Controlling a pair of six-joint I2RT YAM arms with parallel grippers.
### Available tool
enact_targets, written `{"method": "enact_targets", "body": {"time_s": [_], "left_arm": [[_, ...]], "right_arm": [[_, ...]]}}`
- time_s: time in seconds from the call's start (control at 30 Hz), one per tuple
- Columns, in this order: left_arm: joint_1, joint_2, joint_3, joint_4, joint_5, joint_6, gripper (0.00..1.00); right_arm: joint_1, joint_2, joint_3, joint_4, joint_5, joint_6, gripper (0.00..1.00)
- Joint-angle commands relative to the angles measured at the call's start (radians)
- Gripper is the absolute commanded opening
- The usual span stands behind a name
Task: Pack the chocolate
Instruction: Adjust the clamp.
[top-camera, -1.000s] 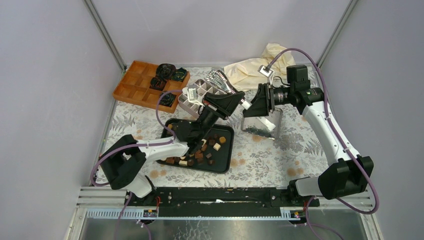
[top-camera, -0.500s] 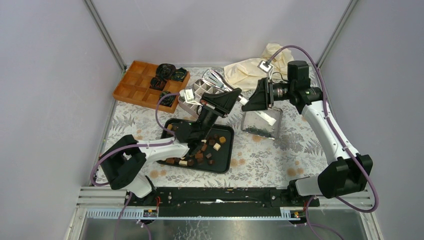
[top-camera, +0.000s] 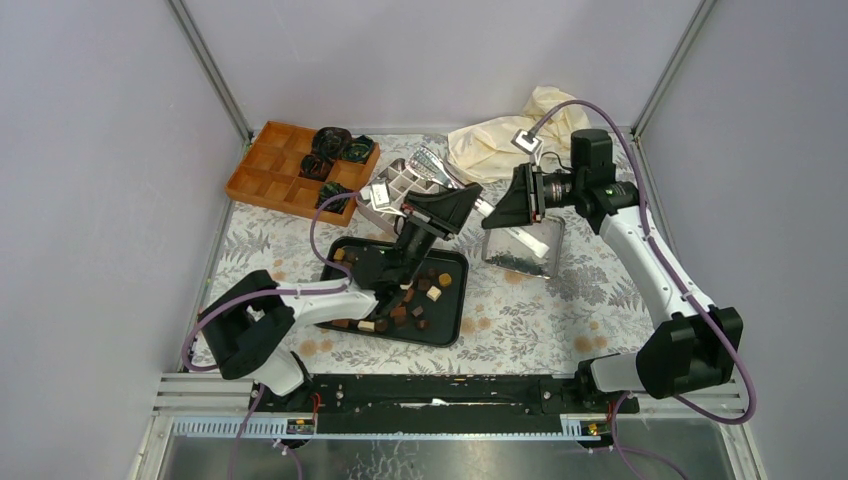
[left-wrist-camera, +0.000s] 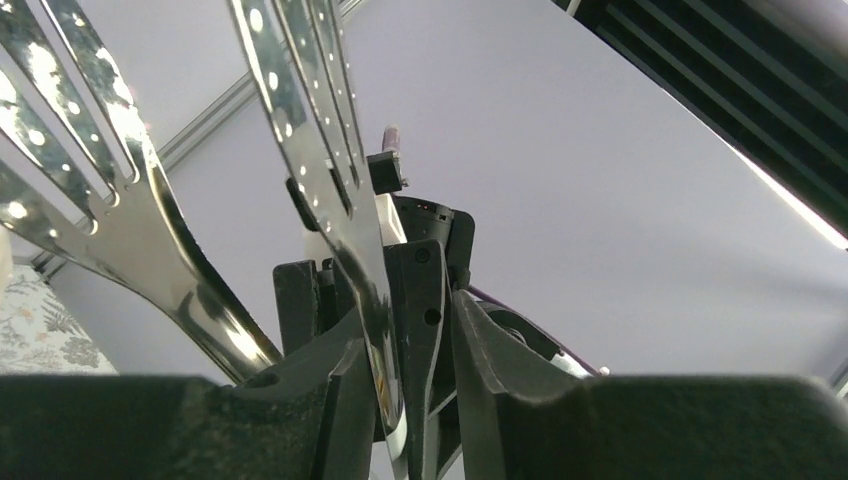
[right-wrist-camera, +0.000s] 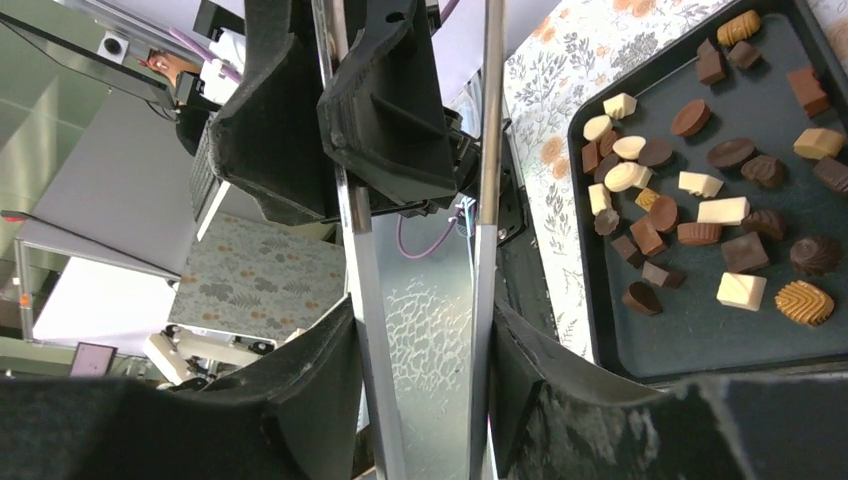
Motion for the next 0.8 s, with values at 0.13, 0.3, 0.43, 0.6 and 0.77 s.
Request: {"method": "enact_targets", "body": {"time_s": [0.13,0.3,0.43,0.6,0.77], "left_arm": [[-0.012,-0.042,-0.02,0.087,0.01,0.021,0.59],[-0.012,-0.089,-0.055,0.026,-0.007,0.038,0.72],[-0.012,-0.163,-0.106,-0.034,-0.045,0.071,0.82],[-0.011,-0.3,-0.161,-0.217,-0.054,0.124,0.9],[-0.012,-0.444,-0.172,-0.491,-0.022,0.166,0.93]], "right_arm": [[-0.038,-0.062,-0.054,0.085,0.007,0.069,0.42],[-0.045,-0.076,-0.075,0.132,-0.013,0.1,0.41],[-0.05,-0.083,-0.092,0.162,-0.03,0.118,0.41],[-0.055,-0.087,-0.1,0.178,-0.049,0.124,0.4],[-0.062,-0.091,-0.11,0.187,-0.052,0.126,0.4]]}}
